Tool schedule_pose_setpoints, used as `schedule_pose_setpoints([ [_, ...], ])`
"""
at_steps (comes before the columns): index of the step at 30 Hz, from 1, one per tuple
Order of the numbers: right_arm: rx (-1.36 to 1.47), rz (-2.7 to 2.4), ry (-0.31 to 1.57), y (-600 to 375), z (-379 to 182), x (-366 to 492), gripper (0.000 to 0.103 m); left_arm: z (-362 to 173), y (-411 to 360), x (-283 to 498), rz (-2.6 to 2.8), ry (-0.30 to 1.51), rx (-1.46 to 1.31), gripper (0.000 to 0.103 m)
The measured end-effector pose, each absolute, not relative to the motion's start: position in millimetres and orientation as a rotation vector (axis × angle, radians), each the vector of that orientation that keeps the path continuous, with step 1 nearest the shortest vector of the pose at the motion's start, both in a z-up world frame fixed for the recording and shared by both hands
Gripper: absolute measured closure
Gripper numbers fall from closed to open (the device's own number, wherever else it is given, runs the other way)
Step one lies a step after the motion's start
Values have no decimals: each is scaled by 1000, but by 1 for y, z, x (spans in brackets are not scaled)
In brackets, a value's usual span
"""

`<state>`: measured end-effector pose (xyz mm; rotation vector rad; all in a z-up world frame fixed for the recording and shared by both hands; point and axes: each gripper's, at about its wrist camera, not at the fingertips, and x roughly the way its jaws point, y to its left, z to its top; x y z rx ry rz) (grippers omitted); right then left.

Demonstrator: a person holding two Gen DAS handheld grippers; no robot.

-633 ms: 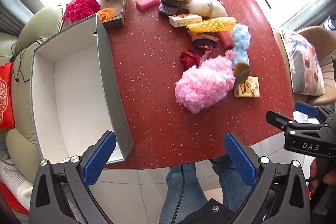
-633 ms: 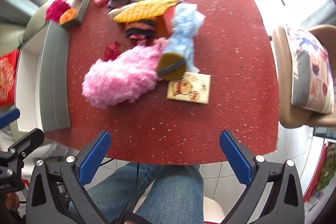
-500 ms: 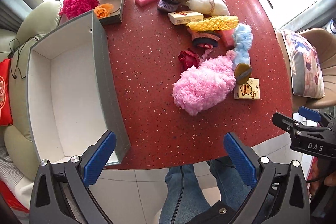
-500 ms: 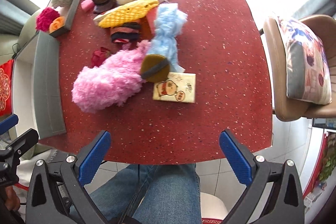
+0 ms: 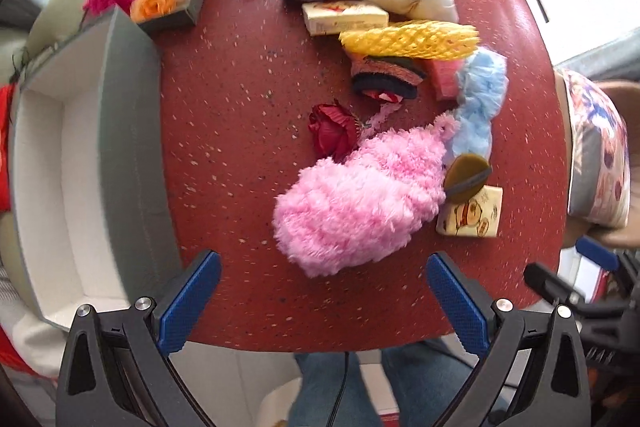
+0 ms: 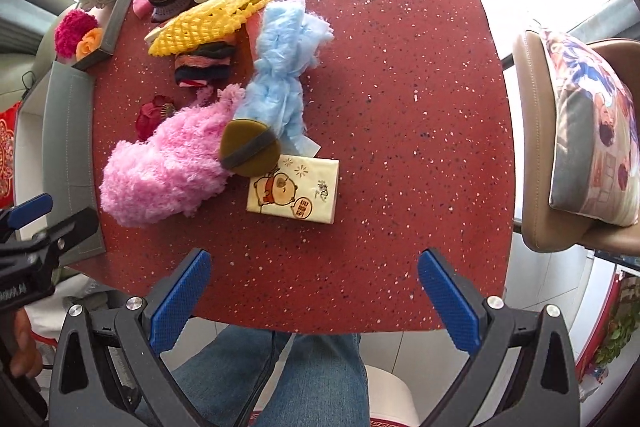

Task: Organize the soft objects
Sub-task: 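Grasp the pink fluffy plush with the left tool while the right tool grasps the tissue pack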

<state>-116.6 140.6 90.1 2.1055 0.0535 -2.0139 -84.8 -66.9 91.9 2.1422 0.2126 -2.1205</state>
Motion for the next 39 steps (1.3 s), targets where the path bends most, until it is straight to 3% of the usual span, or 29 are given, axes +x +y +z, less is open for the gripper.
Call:
schedule_pose_setpoints([
  [4, 2106, -1961, 104, 142, 60, -127, 0, 69, -59, -94, -2064, 241, 2094, 0],
  [9, 2170, -1904, -41, 138, 21, -138, 0, 42, -49, -98, -2021, 262, 2065, 0],
  [19, 2200, -1854, 30, 93, -27, -140, 0, 10, -46, -91, -1958, 423, 2025, 0],
  [30, 2198, -1888, 176, 26, -41, -153, 0, -15, -54, -108, -1937, 511, 2060, 0],
  [39, 2233, -1869, 237, -3, -55, -152, 0, -32, -44, -107, -1941, 478, 2051, 0],
])
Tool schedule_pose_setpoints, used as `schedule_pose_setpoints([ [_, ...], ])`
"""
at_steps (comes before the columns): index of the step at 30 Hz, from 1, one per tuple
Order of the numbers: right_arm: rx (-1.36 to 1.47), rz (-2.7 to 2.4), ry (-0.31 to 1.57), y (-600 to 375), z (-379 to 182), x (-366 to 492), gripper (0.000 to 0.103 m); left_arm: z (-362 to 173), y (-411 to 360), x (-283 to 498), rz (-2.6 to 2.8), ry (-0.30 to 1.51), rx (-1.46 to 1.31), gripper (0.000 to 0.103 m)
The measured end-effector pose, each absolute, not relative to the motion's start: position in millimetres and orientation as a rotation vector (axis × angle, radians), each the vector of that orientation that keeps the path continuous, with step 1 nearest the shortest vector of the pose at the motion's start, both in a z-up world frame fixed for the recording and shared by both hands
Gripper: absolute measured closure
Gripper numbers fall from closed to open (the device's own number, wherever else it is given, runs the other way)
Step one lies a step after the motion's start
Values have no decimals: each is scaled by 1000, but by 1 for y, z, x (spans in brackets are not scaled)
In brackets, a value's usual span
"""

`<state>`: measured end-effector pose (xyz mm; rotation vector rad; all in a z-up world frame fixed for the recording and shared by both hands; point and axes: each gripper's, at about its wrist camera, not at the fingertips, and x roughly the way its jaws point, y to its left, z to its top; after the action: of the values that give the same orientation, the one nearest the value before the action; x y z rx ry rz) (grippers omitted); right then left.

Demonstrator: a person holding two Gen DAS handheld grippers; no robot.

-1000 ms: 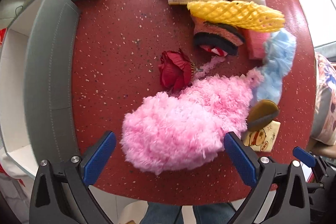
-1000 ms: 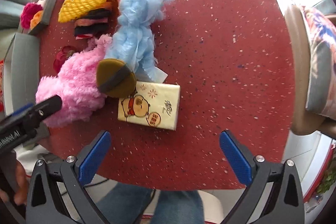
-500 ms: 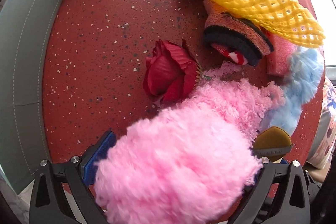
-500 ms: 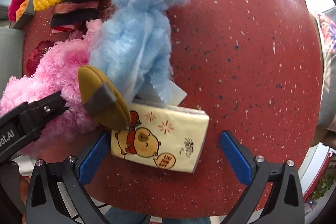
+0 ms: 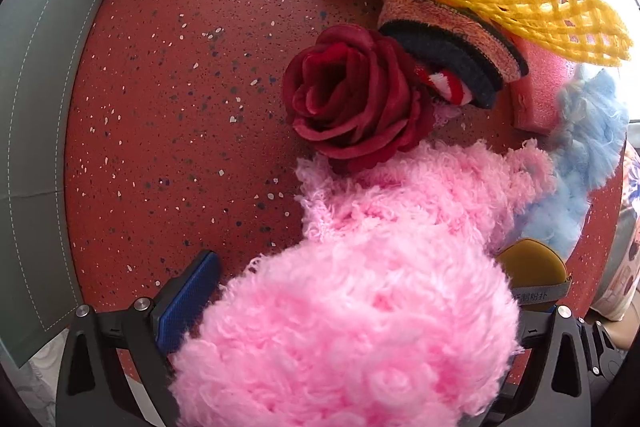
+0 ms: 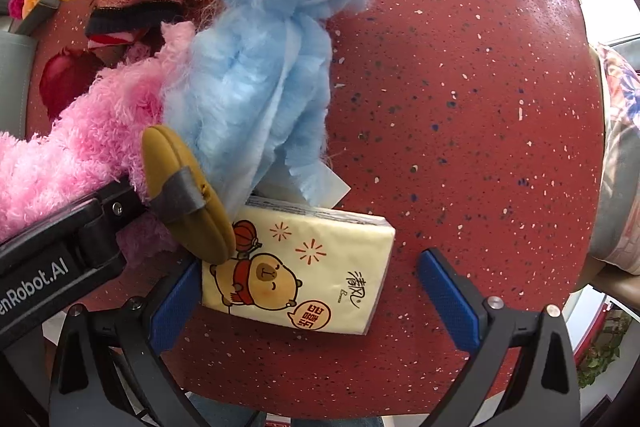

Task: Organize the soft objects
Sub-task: 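Grasp the pink fluffy plush with the left tool while the right tool grasps the tissue pack, then carry the pink plush and tissue pack with both tools over the open grey box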

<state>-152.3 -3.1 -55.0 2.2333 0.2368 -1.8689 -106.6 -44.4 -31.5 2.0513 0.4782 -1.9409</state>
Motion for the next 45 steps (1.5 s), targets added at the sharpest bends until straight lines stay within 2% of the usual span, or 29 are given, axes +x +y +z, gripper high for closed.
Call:
schedule_pose_setpoints([
  [6, 2246, -1865, 256, -7, -62, -156, 0, -33, -55, -113, -1940, 488, 2047, 0],
  [8, 2244, -1857, 258, 24, -64, -143, 2, -27, -60, -115, -1929, 490, 2085, 0],
  [11, 2254, -1859, 280, 52, -60, -139, 13, -23, -66, -121, -1901, 563, 2106, 0],
  [13, 2247, -1869, 260, 64, -55, -141, 26, -21, -68, -121, -1902, 582, 2097, 2],
  [16, 2258, -1825, 200, 72, -53, -143, 26, -12, -65, -120, -1983, 594, 2100, 28],
  [17, 2261, -1817, 189, 73, -52, -143, 26, -9, -62, -122, -2012, 606, 2112, 43],
  [18, 2257, -1812, 190, 73, -51, -142, 26, -7, -60, -123, -2030, 612, 2126, 48],
  [21, 2237, -1790, 191, 79, -42, -138, 26, 1, -53, -125, -2056, 555, 2143, 51],
  [36, 2179, -1725, 162, 118, 17, -134, 26, 55, -40, -123, -2093, 397, 2140, 51],
  [45, 2035, -1774, 243, 113, 62, -181, 26, 105, -38, -134, -2170, 351, 2019, 51],
])
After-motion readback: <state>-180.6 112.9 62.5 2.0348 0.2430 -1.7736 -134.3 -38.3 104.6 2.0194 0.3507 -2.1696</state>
